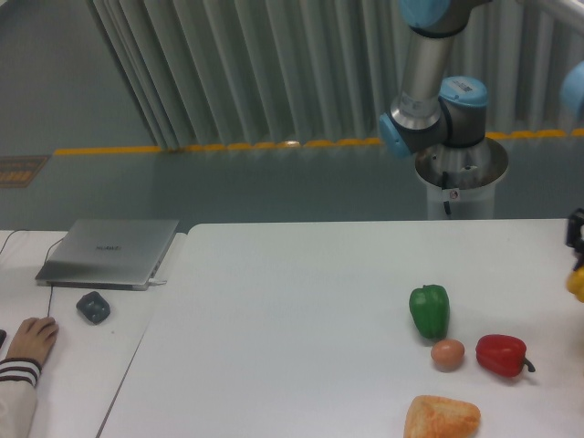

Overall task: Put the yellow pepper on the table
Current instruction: 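Carry the yellow pepper in the gripper down toward the red pepper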

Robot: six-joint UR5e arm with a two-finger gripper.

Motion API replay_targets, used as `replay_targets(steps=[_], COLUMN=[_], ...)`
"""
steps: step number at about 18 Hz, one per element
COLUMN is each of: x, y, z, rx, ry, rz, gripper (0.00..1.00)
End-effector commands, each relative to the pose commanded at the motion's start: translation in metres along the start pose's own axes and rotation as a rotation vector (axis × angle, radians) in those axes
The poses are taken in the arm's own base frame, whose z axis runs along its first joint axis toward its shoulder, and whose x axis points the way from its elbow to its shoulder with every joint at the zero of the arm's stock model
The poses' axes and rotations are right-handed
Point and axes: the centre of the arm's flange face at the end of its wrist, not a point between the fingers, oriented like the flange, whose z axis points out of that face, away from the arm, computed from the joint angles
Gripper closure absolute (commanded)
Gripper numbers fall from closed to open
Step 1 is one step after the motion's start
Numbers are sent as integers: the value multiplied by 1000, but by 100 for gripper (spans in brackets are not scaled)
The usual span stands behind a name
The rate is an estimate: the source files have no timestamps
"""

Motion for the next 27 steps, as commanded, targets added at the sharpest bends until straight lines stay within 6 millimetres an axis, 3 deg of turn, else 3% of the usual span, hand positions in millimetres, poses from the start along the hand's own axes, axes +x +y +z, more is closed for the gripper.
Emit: replay_targets(steps=[4,8,14,18,22,27], x=[13,25,33,36,45,46], y=[-7,-31,-47,-49,-64,-69], z=[15,35,60,71,79,80], rx=[-29,-34,-20,-39,-60,-58], ry=[0,-28,-82,-88,-81,-82], rz=[55,85,19,-2,5,-24], gripper=[62,62,61,60,58,54])
